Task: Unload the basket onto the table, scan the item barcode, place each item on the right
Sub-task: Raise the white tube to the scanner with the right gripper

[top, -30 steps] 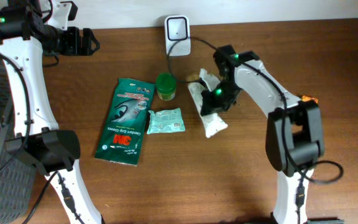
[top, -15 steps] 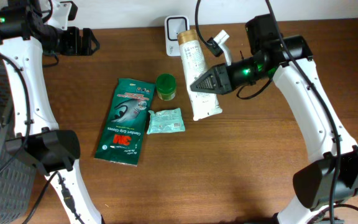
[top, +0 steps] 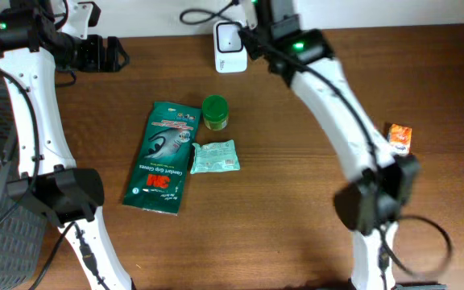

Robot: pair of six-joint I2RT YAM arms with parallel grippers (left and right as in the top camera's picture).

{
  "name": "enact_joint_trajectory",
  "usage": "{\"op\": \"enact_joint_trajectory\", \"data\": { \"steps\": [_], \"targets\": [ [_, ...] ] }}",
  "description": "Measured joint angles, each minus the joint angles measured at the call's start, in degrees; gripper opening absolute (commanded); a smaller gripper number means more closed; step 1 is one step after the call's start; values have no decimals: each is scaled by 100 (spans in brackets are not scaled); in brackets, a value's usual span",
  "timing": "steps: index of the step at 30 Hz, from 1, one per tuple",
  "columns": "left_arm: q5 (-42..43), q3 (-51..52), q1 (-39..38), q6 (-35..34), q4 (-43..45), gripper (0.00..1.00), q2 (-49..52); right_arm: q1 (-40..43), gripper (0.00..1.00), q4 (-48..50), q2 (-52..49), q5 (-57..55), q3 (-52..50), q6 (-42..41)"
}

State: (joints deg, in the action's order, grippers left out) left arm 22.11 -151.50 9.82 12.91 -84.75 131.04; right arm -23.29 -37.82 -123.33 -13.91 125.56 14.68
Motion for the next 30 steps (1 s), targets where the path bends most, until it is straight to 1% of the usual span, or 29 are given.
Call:
{"op": "enact_joint_trajectory", "data": {
  "steps": [1, 2, 4, 7, 9, 14, 23, 25, 27, 29, 30],
  "targets": [
    [0, 0, 0, 2, 7, 99, 0, 0, 4, 348, -479, -376, -4, 374],
    [0, 0, 0, 2, 7, 99, 0, -2, 4, 575, -710, -570, -33, 538],
    [2, 0, 0, 2, 11, 99, 0, -7, 4, 1591, -1287, -1126, -55, 1019],
    [0, 0, 0, 0, 9, 99, 0, -7, 4, 2468, -1840, -1729, -63, 1567],
    [0, 0, 0, 2, 11, 99, 0, -7, 4, 2590, -2026, -1912, -63, 1709],
    [0, 0, 0, 2, 9, 99, 0, -13, 4, 2610, -2319, -2055, -63, 1843],
    [2, 0, 0, 2, 7, 99, 2, -225, 4, 2610, -2326, -2140, -63, 1856],
    [0, 0, 0, 2, 7, 99, 0, -240, 4, 2433, -2326, -2188, -63, 1856],
    [2, 0, 0, 2, 7, 99, 0, -243, 4, 1928, -2275, -2135, -63, 1768],
    [2, 0, 0, 2, 2, 99, 0, -240, 4, 1344, -2024, -1891, -96, 1394],
    [0, 0, 0, 0, 2, 99, 0, -238, 4, 1003, -1753, -1639, -96, 1069]
  ]
}}
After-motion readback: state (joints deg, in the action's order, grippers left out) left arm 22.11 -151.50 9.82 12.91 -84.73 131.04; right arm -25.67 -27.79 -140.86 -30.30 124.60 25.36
